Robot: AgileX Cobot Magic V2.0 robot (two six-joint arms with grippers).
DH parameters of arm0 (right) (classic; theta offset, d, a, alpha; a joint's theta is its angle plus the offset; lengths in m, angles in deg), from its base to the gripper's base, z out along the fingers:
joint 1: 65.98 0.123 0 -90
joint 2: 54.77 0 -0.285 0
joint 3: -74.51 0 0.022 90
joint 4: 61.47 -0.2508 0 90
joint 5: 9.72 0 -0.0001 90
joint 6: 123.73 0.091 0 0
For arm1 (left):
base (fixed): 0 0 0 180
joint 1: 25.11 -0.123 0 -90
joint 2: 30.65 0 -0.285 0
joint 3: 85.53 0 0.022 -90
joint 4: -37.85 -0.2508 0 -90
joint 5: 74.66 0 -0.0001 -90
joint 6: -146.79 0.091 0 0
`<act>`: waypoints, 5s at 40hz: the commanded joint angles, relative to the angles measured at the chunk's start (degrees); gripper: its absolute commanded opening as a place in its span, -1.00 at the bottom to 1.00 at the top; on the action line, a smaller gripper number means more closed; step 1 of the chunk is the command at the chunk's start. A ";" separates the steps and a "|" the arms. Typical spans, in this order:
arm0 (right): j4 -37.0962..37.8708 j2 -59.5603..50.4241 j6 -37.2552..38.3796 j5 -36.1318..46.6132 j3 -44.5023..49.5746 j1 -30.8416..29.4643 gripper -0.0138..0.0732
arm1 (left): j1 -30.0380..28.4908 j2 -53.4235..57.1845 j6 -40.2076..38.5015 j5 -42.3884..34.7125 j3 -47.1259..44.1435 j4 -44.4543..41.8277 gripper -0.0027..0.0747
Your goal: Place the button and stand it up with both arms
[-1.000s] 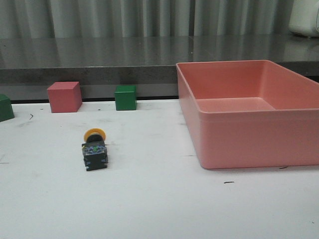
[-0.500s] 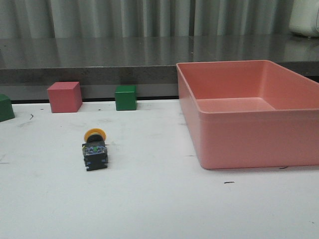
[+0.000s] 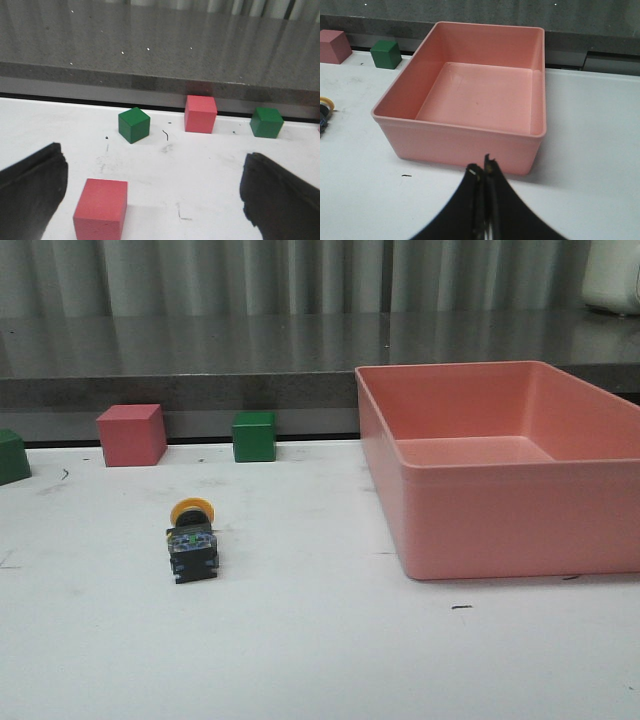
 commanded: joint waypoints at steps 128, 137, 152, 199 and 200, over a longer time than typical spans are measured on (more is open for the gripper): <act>1.64 0.44 -0.14 5.14 -1.38 -0.25 -0.85 | 24.43 -58.06 -13.11 -8.71 39.36 -9.67 -0.32; 1.64 0.44 -0.14 5.14 -1.38 -0.25 -0.85 | 23.46 -53.59 -13.11 -38.21 20.58 -21.00 -0.32; 1.64 0.44 -0.14 5.14 -1.38 -0.25 -0.85 | 22.38 -62.41 -13.11 -57.60 11.59 -22.80 -0.32; 1.64 0.44 -0.14 5.14 -1.38 -0.25 -0.85 | 22.12 -85.45 -7.71 -79.73 9.15 -18.98 -0.05; 1.64 0.44 -0.14 5.14 -1.38 -0.25 -0.85 | 22.12 -85.58 -7.71 -79.73 9.15 -18.98 0.01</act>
